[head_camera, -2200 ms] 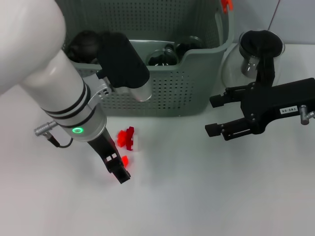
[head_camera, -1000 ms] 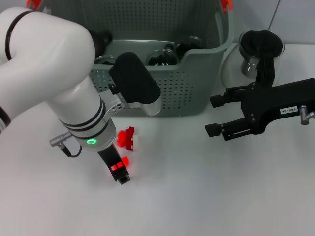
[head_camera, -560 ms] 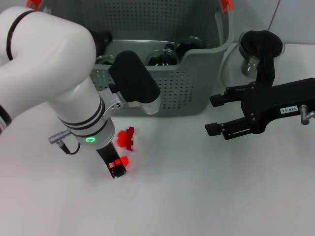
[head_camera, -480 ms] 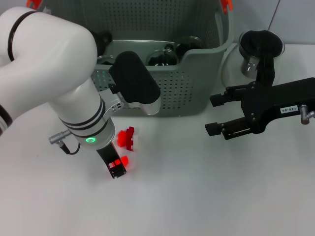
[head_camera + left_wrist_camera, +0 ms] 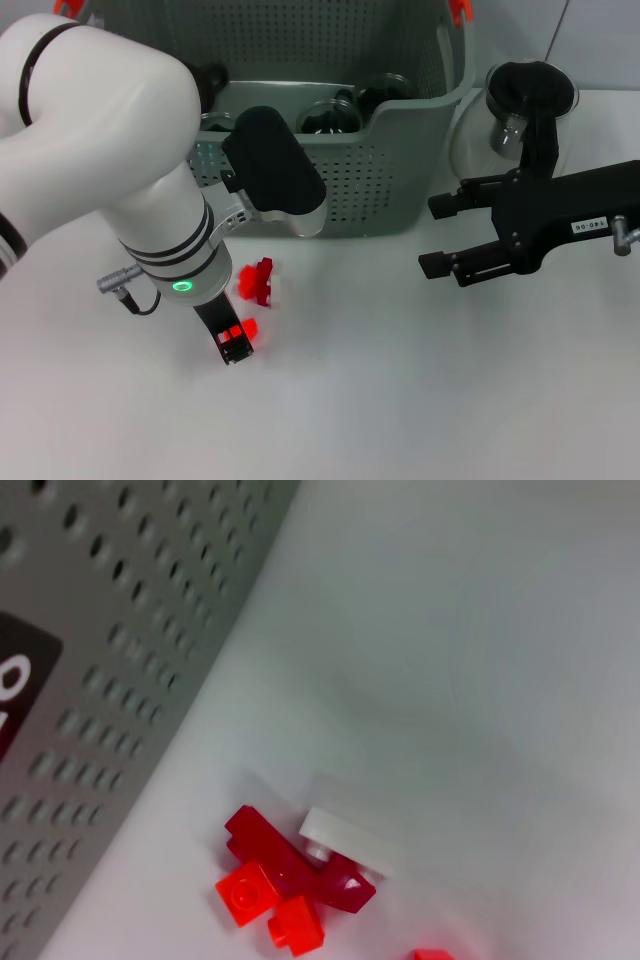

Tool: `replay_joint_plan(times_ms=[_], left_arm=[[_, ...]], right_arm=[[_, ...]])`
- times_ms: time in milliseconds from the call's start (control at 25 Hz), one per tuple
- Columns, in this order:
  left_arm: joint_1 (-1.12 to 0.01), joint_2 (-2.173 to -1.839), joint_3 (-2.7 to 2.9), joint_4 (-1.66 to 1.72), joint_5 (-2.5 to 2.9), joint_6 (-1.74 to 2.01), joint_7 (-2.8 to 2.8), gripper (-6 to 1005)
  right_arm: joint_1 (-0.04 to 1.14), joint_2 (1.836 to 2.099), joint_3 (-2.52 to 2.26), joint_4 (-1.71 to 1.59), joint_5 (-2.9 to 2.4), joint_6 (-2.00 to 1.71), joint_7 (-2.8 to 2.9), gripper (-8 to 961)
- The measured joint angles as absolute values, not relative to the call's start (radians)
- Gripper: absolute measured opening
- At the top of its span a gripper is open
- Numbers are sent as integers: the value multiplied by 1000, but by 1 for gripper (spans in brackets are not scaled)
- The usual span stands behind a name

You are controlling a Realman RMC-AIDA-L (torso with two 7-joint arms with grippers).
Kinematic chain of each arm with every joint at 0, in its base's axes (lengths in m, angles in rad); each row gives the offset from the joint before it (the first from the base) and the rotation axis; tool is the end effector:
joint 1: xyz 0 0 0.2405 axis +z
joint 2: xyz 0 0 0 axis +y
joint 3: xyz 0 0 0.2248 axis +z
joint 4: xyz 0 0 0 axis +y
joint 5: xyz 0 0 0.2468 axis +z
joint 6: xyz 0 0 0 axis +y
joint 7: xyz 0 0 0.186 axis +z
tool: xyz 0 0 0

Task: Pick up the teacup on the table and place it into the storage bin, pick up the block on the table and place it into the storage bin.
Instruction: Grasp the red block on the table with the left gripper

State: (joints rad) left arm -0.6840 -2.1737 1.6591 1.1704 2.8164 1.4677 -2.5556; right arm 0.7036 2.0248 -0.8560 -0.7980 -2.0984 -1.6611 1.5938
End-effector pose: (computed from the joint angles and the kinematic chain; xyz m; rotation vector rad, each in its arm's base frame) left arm -0.1722 0.3606 -0.0986 -2.6300 -0.5985 0.9131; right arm 0.1747 0.3845 -0.0078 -3.0163 0.4319 0.4348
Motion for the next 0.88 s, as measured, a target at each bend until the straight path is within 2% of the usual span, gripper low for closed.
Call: replay_joint_plan(times_ms=[720,880], left_arm=[[-692,-2174,1652,1166,2812,1483,-2564,297],[-692,-2174,1655,1166,2814,1483,-2564,378]], right_arm=[[698,2026,-856,-803,-2097,-1666,1594,877],[698,2026,-856,-803,-2097,-1666,1594,878]])
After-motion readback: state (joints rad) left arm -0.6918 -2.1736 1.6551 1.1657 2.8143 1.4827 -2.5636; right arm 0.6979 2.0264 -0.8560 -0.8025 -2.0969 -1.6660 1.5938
